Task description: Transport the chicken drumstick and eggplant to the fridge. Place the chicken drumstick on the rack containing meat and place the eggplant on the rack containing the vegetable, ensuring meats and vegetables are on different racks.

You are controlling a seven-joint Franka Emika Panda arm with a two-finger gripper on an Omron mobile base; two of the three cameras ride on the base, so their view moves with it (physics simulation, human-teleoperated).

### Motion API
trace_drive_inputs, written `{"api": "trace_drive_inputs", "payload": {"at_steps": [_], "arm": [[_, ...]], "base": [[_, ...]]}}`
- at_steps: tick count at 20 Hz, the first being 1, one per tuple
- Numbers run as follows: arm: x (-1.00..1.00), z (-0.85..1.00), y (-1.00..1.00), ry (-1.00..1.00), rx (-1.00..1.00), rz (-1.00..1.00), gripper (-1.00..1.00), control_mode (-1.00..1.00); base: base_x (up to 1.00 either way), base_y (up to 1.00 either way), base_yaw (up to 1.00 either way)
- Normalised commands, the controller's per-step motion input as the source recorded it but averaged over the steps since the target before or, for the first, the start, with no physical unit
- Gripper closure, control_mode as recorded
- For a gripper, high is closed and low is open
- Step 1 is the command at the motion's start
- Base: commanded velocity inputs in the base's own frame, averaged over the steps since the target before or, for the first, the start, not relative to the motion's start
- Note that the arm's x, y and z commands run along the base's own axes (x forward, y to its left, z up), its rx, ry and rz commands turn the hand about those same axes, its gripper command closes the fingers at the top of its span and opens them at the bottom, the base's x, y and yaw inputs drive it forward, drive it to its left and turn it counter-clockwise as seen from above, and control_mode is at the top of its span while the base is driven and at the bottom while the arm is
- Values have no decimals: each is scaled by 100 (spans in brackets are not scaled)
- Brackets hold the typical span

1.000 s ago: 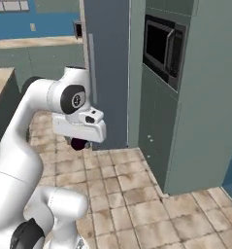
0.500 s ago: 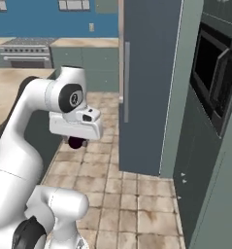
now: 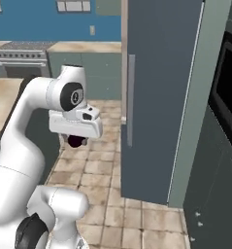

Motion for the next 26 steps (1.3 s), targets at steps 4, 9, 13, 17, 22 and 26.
{"api": "trace_drive_inputs", "payload": {"at_steps": [4,9,13,17,22,26], "arm": [[0,0,0,0,0,0,100,100],[0,0,0,0,0,0,100,100],[0,0,0,0,0,0,100,100],[0,0,0,0,0,0,100,100],[0,0,0,0,0,0,100,100],[0,0,0,0,0,0,100,100]], "base": [[100,43,-4],[100,34,0],[100,11,-3],[100,33,-13],[100,70,-38],[100,100,-54]]}}
